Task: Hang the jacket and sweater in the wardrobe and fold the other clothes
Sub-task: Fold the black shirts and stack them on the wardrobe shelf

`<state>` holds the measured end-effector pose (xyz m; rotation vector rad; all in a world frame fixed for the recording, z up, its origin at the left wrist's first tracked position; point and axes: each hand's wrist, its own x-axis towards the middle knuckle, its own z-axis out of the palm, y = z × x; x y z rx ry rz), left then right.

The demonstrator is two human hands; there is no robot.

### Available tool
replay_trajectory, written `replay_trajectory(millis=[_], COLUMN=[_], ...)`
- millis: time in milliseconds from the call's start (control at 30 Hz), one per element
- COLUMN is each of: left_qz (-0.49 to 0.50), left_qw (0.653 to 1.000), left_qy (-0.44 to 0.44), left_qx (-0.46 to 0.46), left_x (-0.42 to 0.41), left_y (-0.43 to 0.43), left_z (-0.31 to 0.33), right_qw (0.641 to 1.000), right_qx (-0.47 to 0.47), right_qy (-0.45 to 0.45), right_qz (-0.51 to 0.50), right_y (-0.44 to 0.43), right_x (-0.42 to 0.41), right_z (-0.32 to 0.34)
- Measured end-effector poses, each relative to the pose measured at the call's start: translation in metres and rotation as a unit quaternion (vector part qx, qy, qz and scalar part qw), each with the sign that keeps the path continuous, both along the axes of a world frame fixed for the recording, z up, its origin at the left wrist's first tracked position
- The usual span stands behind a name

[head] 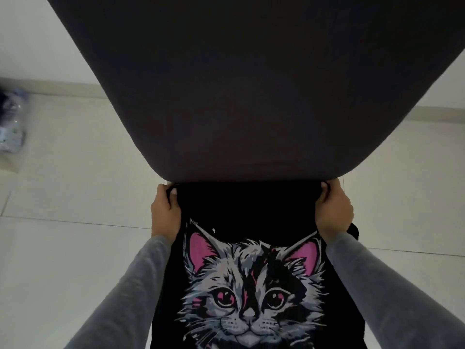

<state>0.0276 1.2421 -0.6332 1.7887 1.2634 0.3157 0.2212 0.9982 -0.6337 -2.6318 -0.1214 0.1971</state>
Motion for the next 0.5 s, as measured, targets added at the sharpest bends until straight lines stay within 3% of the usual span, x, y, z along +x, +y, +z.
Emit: replay_trajectory(millis=[233, 400, 500], left_qz=[0.036, 0.017, 0.063], left_qw=[0.997, 0.987, 0.977], left_qy=[0.046, 0.091, 0.098], left_qx=[0.055, 0.131, 0.178], left_x=[0.007, 0.015, 0.009], left_y=[0.008, 0.003, -0.018], left_z=[-0.014, -0.018, -0.011], right_qw=[0.998, 0.997, 0.994], right_qx=[-0.049, 0.012, 0.042], right_qy=[-0.021, -0.013, -0.061], right_qz=[-0.038, -0.070, -0.085], right_y=[0.002, 0.003, 0.009], right_x=[0.009, 0.005, -0.009], right_z=[-0.014, -0.017, -0.016])
